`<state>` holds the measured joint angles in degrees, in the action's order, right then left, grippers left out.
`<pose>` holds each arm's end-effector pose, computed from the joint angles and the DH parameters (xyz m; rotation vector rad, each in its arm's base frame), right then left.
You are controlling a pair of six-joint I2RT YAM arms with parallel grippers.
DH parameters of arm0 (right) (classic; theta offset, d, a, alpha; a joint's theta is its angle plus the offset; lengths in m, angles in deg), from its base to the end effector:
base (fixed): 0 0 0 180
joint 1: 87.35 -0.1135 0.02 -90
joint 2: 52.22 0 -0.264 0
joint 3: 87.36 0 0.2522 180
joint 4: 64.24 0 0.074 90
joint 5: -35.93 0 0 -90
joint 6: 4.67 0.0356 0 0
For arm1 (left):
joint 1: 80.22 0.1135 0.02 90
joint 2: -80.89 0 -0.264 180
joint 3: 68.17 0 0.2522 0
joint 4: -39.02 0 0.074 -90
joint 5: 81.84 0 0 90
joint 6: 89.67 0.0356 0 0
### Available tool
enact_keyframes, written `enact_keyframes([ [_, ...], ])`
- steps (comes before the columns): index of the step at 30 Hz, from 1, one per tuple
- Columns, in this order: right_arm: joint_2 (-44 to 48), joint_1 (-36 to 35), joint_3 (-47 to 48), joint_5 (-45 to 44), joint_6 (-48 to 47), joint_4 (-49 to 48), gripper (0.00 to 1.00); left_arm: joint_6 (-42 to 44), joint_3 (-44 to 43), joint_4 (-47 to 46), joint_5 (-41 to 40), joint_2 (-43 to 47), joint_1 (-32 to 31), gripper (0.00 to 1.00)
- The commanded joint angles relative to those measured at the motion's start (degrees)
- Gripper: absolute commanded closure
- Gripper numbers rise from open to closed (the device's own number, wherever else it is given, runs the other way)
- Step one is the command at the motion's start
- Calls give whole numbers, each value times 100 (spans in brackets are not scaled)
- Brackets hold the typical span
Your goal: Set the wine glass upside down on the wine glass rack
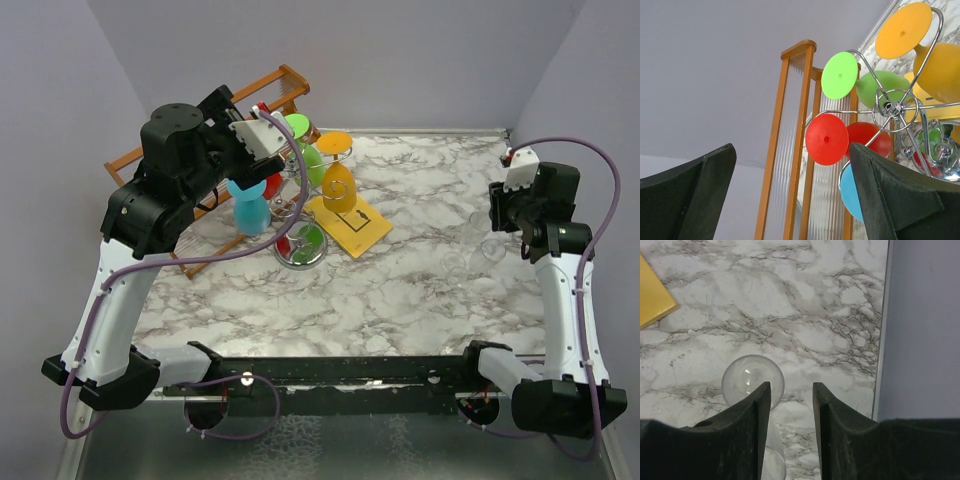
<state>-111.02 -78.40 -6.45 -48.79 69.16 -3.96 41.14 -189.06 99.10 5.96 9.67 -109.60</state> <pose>0.2010 -0.0283 0.3666 -0.1908 2.2290 -0.1357 0.1802 -0.0999 0.5359 0.9863 1.4525 0.1792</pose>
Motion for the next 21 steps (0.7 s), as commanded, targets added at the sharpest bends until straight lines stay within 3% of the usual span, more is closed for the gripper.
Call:
enact_keyframes([
  [1,-231,28,-100,156,-22,84,62,-107,-139,-160,-100,-6,-32,1],
  [12,-654,28,-315,225,-110,44,67,-105,-184,-138,-98,-65,-32,1],
  [21,-1089,28,-9,899,-250,34,96,-97,-161,-177,-154,-85,-32,1],
])
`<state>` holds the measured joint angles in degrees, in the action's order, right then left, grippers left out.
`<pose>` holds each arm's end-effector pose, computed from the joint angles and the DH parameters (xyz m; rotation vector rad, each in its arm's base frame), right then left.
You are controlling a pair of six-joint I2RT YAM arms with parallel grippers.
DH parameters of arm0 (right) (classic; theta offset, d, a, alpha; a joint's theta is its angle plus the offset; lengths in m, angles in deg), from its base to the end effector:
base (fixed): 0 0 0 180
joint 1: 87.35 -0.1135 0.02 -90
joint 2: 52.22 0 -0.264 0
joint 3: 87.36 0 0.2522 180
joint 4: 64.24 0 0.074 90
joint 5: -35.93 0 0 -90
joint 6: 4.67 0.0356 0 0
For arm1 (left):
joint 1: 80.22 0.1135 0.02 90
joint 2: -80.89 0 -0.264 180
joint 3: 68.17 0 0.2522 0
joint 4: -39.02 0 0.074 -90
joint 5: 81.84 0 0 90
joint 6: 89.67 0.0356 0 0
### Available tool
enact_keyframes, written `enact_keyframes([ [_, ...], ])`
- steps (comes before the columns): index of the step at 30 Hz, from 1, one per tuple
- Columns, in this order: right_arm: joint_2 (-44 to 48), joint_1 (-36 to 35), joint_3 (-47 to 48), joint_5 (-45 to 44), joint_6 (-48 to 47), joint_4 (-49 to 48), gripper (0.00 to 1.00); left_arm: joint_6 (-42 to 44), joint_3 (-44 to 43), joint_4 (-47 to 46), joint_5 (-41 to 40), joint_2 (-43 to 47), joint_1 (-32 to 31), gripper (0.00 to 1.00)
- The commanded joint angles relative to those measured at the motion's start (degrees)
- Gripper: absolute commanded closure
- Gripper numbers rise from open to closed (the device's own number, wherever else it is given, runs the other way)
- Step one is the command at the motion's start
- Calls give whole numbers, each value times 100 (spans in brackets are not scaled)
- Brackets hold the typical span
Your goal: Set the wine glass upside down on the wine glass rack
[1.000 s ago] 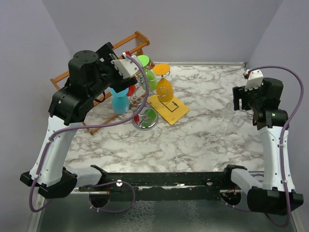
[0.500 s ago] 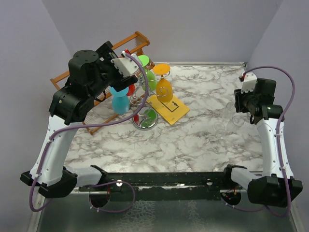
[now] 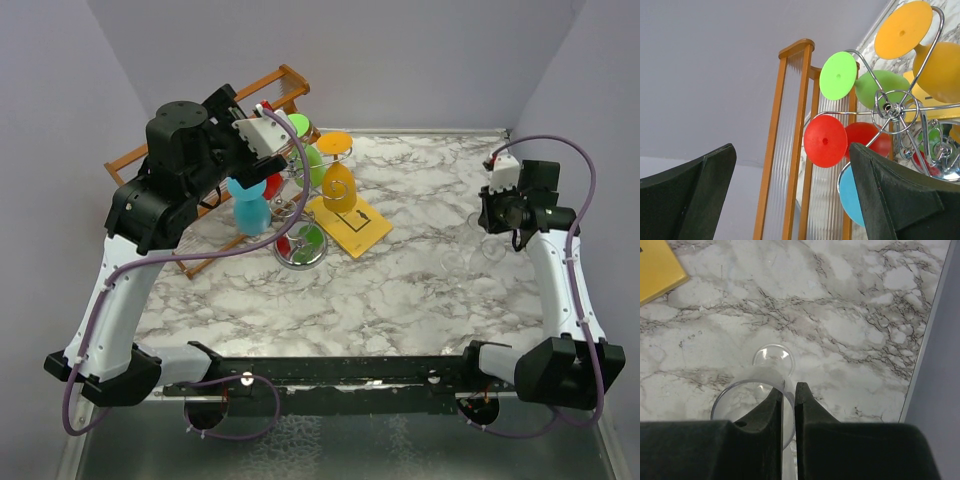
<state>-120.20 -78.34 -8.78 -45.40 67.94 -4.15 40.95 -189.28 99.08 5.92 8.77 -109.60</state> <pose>0.2377 -0.0323 0.3216 -0.2444 2.4091 -0.0253 0.1854 -0.1028 0.5340 0.9902 1.4637 0.1768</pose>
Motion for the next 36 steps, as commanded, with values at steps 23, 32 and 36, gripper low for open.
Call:
enact_keyframes([
  [23,-396,21,2239,2955,624,-803,99,-1749,-9,-1010,348,-181,-23,2],
  [32,-170,15,2771,3628,1707,-1841,99,-3695,-95,-1435,1510,-480,-23,14],
  [36,-167,13,2998,3906,2359,-2374,99,-4676,77,-1700,2052,-642,37,20],
])
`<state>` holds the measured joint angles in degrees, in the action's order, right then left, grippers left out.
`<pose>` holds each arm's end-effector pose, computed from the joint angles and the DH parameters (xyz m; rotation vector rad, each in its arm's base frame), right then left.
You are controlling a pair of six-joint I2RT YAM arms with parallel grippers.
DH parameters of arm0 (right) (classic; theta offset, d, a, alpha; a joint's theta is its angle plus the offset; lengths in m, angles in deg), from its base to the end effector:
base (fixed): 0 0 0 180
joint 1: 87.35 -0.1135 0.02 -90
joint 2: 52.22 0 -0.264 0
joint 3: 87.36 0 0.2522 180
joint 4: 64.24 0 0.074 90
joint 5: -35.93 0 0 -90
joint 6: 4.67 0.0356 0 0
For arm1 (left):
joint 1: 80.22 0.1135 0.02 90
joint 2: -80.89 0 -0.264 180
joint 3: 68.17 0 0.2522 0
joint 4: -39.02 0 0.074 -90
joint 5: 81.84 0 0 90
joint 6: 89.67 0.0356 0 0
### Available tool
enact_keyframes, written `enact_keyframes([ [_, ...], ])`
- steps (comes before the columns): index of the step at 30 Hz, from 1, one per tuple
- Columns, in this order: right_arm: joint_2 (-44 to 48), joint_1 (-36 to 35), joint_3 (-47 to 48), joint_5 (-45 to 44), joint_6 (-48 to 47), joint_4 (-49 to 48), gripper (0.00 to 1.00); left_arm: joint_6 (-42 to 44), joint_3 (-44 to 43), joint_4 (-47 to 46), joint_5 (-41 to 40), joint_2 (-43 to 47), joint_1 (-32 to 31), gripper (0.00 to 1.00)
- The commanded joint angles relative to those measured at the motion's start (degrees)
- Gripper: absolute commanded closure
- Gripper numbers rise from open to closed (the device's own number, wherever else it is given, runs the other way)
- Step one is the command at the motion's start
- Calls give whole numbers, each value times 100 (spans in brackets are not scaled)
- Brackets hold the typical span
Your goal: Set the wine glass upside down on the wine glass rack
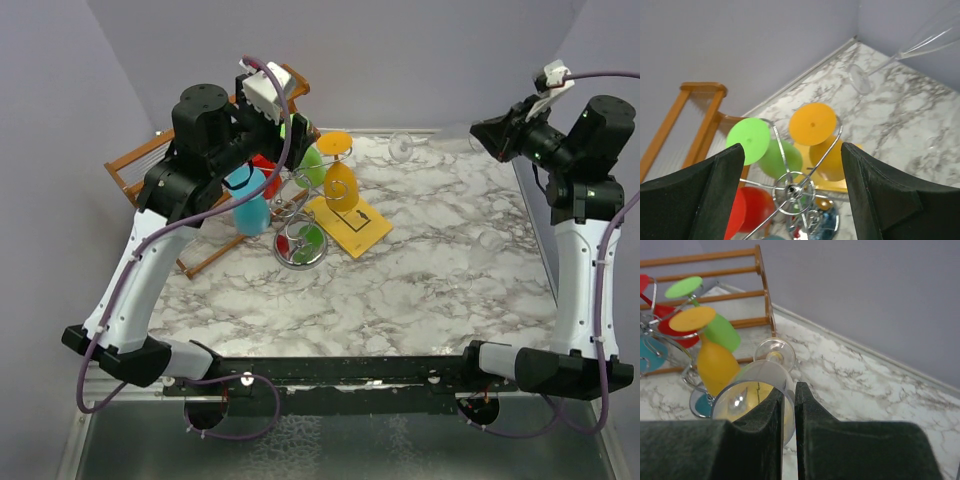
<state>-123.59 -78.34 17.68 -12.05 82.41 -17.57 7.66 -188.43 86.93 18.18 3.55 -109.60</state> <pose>0.2442 -0.0146 0.4809 -0.4255 1.7137 0.5055 0.2196 -0.1307 0.5333 0.6531 1.5423 -0.4363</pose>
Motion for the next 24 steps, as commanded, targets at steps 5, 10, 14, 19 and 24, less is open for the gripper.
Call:
enact_keyframes([
  [5,215,14,514,872,1619,-1635,99,-2143,162,-861,1299,-216,208,23],
  [10,251,13,547,1330,2429,-2245,99,-2725,260,-1281,1709,-339,269,25],
  [14,242,12,574,1660,2932,-2589,99,-3140,372,-1653,2019,-456,276,25],
  [19,245,12,577,1867,3282,-2834,99,-3458,453,-1987,2199,-605,276,30],
  [24,262,12,534,1972,3411,-2992,99,-3751,514,-2257,2420,-705,254,36],
])
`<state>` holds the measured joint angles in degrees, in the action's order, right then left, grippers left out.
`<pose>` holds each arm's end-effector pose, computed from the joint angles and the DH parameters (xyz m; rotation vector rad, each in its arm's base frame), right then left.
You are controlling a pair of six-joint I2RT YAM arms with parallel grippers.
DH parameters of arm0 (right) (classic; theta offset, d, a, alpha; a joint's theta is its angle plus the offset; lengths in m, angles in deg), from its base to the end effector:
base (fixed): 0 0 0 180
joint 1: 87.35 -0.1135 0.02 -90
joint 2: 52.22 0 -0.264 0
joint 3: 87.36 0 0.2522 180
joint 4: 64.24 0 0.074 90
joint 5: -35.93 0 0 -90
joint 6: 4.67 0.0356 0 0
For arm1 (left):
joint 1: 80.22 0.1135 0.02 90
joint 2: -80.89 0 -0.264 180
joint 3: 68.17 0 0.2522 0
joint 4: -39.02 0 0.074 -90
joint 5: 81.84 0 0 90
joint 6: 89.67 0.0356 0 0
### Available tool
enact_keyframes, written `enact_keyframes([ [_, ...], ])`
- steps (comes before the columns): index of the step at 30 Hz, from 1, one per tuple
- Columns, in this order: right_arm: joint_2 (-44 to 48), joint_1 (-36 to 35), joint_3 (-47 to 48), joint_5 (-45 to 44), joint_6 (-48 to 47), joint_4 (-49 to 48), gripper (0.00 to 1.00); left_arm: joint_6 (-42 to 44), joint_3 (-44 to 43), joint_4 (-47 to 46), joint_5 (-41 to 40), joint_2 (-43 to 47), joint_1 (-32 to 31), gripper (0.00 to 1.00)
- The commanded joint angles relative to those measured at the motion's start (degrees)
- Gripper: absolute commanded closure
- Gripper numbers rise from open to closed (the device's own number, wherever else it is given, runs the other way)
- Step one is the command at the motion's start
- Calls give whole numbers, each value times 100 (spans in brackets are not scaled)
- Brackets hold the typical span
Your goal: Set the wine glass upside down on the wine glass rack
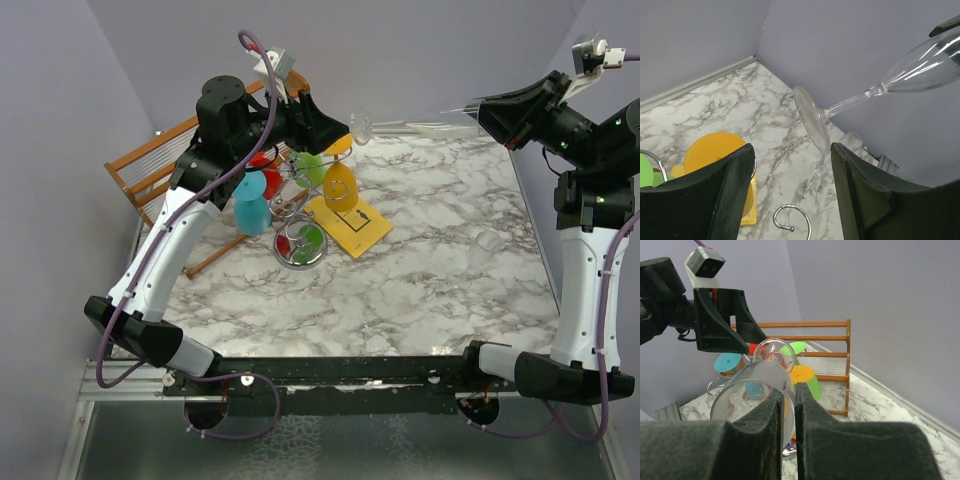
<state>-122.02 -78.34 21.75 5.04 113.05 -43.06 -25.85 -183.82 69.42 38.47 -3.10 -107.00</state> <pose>0.2138 -0.0030 0.5497 -0.4961 1.3877 0.9097 0.2702 -0.1565 0.5107 0.4534 1.6048 -1.1222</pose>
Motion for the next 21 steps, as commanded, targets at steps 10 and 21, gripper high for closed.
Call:
enact_keyframes([
  [10,98,12,29,359,441,-607,99,-562,101,-699,598,-182,-170,43],
  [21,116,12,-77,311,293,-619,99,-614,46,-718,644,-339,-362,75],
])
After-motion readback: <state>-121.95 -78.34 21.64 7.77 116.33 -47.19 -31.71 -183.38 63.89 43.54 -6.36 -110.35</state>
